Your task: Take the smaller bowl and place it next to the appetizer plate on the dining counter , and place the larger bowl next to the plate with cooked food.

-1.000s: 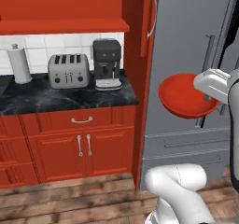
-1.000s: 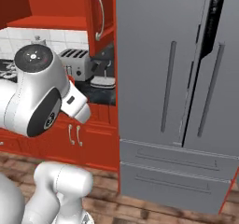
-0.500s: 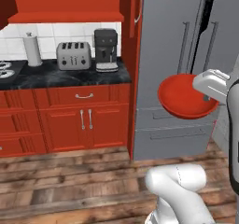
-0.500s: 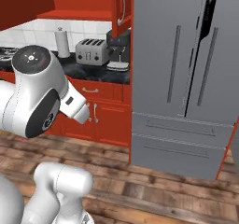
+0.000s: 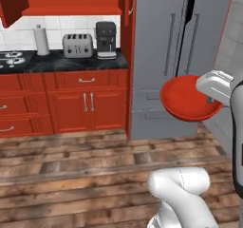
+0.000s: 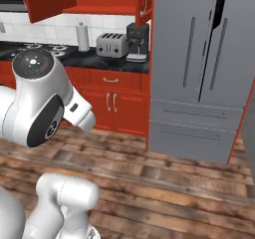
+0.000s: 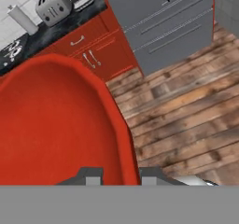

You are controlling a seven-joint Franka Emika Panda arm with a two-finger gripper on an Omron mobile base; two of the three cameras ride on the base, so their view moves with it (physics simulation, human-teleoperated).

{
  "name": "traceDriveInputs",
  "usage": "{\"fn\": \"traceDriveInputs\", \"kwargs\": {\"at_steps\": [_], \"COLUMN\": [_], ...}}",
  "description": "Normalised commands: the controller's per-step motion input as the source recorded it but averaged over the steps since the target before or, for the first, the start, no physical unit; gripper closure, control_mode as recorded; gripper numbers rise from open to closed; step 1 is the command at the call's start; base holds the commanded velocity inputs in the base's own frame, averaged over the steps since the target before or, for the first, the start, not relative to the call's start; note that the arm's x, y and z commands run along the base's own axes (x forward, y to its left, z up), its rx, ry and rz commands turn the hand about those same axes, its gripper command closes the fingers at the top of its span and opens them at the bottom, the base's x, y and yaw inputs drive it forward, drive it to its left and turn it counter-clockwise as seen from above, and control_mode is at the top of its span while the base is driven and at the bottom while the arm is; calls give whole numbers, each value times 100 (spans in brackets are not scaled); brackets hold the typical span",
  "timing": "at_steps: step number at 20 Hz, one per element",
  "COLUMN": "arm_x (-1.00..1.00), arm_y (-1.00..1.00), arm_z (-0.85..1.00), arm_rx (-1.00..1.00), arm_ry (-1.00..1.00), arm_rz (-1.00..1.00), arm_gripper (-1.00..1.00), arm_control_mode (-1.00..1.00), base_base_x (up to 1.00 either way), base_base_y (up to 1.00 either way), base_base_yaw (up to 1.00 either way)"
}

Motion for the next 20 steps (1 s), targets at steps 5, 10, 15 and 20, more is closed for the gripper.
{"fn": "traceDriveInputs", "kwargs": {"at_steps": [5,10,15,20], "arm_x": [0,0,0,0], "arm_y": [0,0,0,0], "arm_z": [0,0,0,0], "arm_rx": [0,0,0,0], "arm_ry": [0,0,0,0], "arm_rz": [0,0,0,0], "arm_gripper": [100,100,100,100], "arm_control_mode": [100,100,100,100], "base_base_x": [-100,-100,-100,-100], "base_base_y": [27,29,38,41], "base_base_yaw": [3,2,1,0]}}
